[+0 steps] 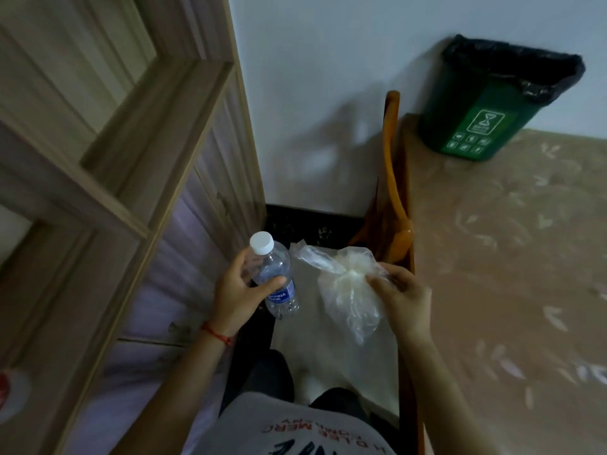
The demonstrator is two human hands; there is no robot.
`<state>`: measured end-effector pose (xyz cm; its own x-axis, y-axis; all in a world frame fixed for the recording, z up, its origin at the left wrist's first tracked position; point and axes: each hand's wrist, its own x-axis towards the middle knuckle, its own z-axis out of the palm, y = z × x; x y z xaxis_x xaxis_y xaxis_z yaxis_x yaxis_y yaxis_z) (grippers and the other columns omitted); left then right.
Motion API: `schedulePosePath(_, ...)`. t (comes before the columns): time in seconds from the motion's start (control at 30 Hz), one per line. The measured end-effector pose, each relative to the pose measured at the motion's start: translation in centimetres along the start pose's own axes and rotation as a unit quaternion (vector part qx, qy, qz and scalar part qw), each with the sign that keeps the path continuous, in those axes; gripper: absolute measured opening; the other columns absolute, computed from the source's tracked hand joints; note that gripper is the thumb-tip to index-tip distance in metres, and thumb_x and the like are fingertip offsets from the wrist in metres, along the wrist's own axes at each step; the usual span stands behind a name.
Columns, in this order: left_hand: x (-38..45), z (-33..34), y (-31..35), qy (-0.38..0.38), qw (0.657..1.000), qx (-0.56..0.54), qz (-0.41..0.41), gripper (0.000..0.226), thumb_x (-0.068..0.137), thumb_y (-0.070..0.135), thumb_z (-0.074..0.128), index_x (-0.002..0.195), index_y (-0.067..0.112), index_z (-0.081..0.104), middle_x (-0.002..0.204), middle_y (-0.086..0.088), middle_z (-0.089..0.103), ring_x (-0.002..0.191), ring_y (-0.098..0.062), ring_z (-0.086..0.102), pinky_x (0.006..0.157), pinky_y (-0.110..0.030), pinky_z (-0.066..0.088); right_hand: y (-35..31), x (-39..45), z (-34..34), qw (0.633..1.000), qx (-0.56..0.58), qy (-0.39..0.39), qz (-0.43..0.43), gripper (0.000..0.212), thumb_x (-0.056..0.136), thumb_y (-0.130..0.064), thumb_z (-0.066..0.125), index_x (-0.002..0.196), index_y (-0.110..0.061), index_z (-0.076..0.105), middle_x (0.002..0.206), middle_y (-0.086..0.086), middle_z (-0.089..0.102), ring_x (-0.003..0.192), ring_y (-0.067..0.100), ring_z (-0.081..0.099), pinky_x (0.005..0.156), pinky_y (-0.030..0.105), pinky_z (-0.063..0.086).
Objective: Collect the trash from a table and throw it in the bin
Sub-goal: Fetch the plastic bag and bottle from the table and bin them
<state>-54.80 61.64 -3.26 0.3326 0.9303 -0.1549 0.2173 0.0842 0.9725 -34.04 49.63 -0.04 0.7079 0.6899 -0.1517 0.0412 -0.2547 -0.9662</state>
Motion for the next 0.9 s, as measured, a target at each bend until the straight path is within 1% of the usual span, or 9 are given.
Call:
schedulePosePath(0.1, 3.7, 0.6, 0.8, -0.016, 1.000, -0.003, 0.001, 0.063, 0.051, 0.045, 0.077, 0.108, 0.031, 0.056, 0.107, 0.007, 0.066, 0.103, -0.010, 0.062, 0.080, -0.020, 0.050, -0.6, 3.3, 1.0, 1.000, 0.004, 0.006, 0.005, 0.014, 0.079, -0.002, 0.068, 0.090, -0.011, 0.070, 0.079, -0.006, 0.069, 0.068, 0.000, 0.065, 0.059, 0.011, 0.050)
schedulePosePath(0.27, 12.3, 1.6, 2.7, -0.041, 0.999, -0.027, 0.000, 0.059, 0.050, 0.038, 0.079, 0.104, 0.032, 0.056, 0.107, 0.002, 0.066, 0.099, -0.009, 0.063, 0.075, -0.018, 0.051, -2.4, 10.4, 3.3, 1.000, 0.002, 0.028, -0.009, 0.016, 0.078, -0.002, 0.069, 0.088, -0.014, 0.070, 0.081, -0.006, 0.069, 0.071, 0.002, 0.066, 0.060, 0.013, 0.051)
schedulePosePath(0.33, 16.0, 2.0, 3.5, -0.051, 0.998, -0.024, 0.009, 0.055, 0.056, 0.024, 0.083, 0.103, 0.033, 0.056, 0.105, 0.004, 0.065, 0.096, -0.003, 0.063, 0.075, -0.015, 0.051, -3.2, 13.1, 4.3, 0.999, 0.009, 0.041, -0.005, 0.016, 0.078, -0.002, 0.068, 0.089, -0.015, 0.070, 0.082, -0.005, 0.070, 0.071, 0.002, 0.067, 0.061, 0.014, 0.052)
schedulePosePath(0.4, 19.5, 2.4, 4.3, -0.060, 0.998, -0.024, 0.016, 0.052, 0.065, 0.005, 0.078, 0.101, 0.032, 0.054, 0.102, 0.007, 0.064, 0.091, 0.003, 0.062, 0.072, -0.012, 0.049, -4.2, 15.8, 5.3, 0.999, 0.019, 0.051, 0.000, 0.017, 0.079, -0.002, 0.068, 0.088, -0.016, 0.070, 0.081, -0.004, 0.071, 0.073, 0.005, 0.068, 0.063, 0.017, 0.054)
schedulePosePath(0.5, 24.2, 2.7, 5.5, -0.068, 0.997, -0.030, 0.026, 0.051, 0.068, -0.004, 0.073, 0.108, 0.022, 0.053, 0.102, 0.006, 0.062, 0.091, 0.000, 0.061, 0.070, -0.009, 0.048, -5.6, 19.3, 6.6, 0.997, 0.029, 0.067, 0.009, 0.019, 0.079, -0.003, 0.068, 0.085, -0.021, 0.070, 0.079, -0.004, 0.072, 0.074, 0.010, 0.069, 0.066, 0.024, 0.057)
schedulePosePath(0.63, 29.4, 2.9, 7.0, -0.089, 0.995, -0.036, 0.031, 0.055, 0.066, 0.001, 0.075, 0.114, 0.015, 0.051, 0.108, -0.004, 0.062, 0.100, -0.010, 0.059, 0.077, -0.013, 0.050, -7.1, 23.2, 8.2, 0.996, 0.021, 0.084, 0.013, 0.015, 0.079, -0.007, 0.068, 0.091, -0.016, 0.071, 0.082, 0.000, 0.072, 0.077, 0.014, 0.069, 0.073, 0.035, 0.058)
schedulePosePath(0.73, 32.1, 3.2, 7.6, -0.106, 0.993, -0.037, 0.025, 0.070, 0.052, 0.027, 0.086, 0.113, 0.021, 0.052, 0.114, -0.005, 0.061, 0.106, -0.016, 0.058, 0.086, -0.023, 0.049, -7.9, 25.4, 8.9, 0.995, 0.026, 0.092, 0.018, 0.015, 0.079, -0.008, 0.068, 0.092, -0.015, 0.071, 0.084, 0.002, 0.072, 0.080, 0.016, 0.069, 0.076, 0.039, 0.057)
schedulePosePath(0.8, 33.5, 3.6, 7.9, -0.109, 0.993, -0.028, 0.020, 0.074, 0.049, 0.031, 0.087, 0.114, 0.020, 0.052, 0.114, -0.006, 0.062, 0.106, -0.018, 0.059, 0.082, -0.019, 0.050, -8.4, 26.6, 9.1, 0.994, 0.032, 0.102, 0.019, 0.015, 0.079, -0.008, 0.068, 0.091, -0.015, 0.071, 0.084, 0.002, 0.072, 0.080, 0.016, 0.069, 0.076, 0.040, 0.057)
schedulePosePath(0.9, 35.2, 4.4, 8.2, -0.115, 0.993, -0.022, 0.028, 0.071, 0.055, 0.025, 0.084, 0.117, 0.013, 0.052, 0.115, -0.010, 0.062, 0.106, -0.020, 0.059, 0.078, -0.014, 0.051, -9.0, 27.9, 9.1, 0.993, 0.042, 0.108, 0.015, 0.013, 0.080, -0.008, 0.067, 0.090, -0.016, 0.071, 0.084, 0.003, 0.072, 0.080, 0.016, 0.069, 0.074, 0.039, 0.058)
